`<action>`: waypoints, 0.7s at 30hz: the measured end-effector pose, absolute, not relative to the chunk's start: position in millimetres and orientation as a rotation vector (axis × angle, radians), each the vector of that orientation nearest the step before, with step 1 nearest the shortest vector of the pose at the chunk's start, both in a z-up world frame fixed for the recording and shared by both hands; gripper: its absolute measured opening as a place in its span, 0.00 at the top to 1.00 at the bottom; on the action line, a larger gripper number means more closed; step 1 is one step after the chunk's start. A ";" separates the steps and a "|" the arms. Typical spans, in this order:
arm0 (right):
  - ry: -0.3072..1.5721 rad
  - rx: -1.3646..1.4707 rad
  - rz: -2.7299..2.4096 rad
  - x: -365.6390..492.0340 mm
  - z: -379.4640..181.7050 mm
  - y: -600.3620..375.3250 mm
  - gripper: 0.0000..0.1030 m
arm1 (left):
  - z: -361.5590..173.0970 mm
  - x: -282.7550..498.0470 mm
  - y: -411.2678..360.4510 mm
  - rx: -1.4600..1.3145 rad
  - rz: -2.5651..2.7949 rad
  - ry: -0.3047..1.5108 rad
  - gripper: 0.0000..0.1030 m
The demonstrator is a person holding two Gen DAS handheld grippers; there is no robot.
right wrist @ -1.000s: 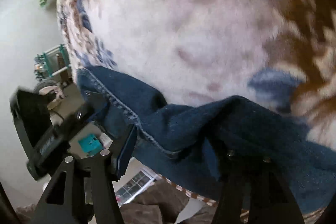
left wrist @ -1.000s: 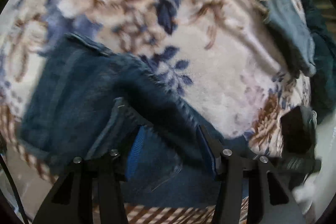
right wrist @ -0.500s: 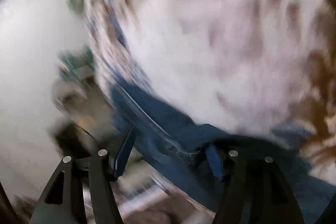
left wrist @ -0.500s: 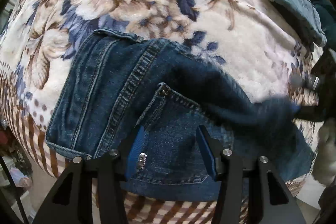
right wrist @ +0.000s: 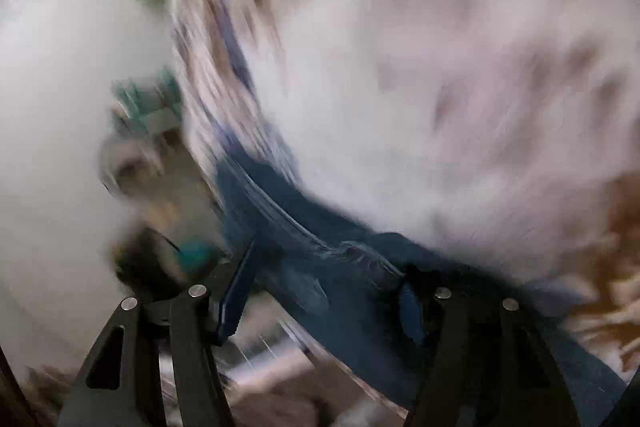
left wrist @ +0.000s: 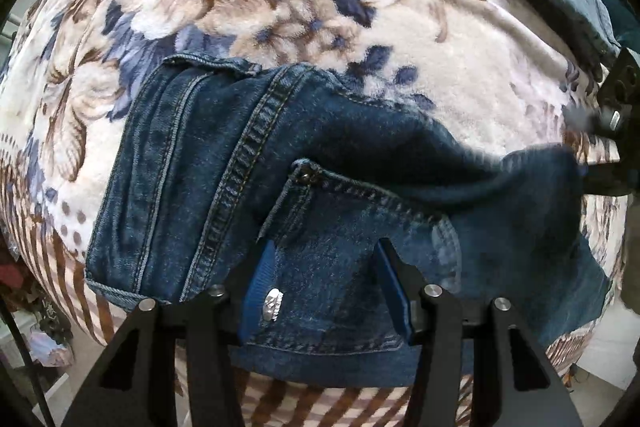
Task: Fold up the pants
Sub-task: 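Release the jeans with the left gripper while the right gripper grasps the folded edge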
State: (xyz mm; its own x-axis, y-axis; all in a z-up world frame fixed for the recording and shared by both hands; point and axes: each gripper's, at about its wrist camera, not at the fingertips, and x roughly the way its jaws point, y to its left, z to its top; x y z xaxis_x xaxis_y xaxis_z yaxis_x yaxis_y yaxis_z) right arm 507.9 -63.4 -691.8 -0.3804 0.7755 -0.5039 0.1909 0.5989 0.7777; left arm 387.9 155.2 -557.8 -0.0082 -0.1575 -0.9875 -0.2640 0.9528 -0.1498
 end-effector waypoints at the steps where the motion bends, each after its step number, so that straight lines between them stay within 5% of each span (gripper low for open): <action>1: 1.884 0.857 0.767 510.5 -693.8 -76.0 0.38 | -559.6 389.6 153.2 -0.330 0.090 1.588 0.52; 9: 2.100 0.533 0.781 491.7 -722.6 -31.9 0.40 | -570.2 390.9 159.9 -0.327 0.087 1.606 0.52; 11: 2.077 0.463 0.732 503.1 -716.1 -28.1 0.76 | -571.1 390.2 158.3 -0.319 0.073 1.607 0.52; 13: 2.045 0.555 0.646 519.6 -705.9 -46.7 0.86 | -573.0 390.4 158.9 -0.325 0.056 1.605 0.52; 21: 1.859 0.682 0.422 574.2 -658.6 -130.9 0.88 | -572.4 393.0 172.1 -0.386 0.073 1.618 0.52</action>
State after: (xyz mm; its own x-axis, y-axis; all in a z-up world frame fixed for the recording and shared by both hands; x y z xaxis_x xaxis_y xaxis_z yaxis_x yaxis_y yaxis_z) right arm 574.2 -130.9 -658.6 -0.2749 0.6319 -0.7246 0.2573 0.7746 0.5778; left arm 393.0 172.1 -572.4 -0.0355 -0.2030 -0.9785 -0.2899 0.9392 -0.1843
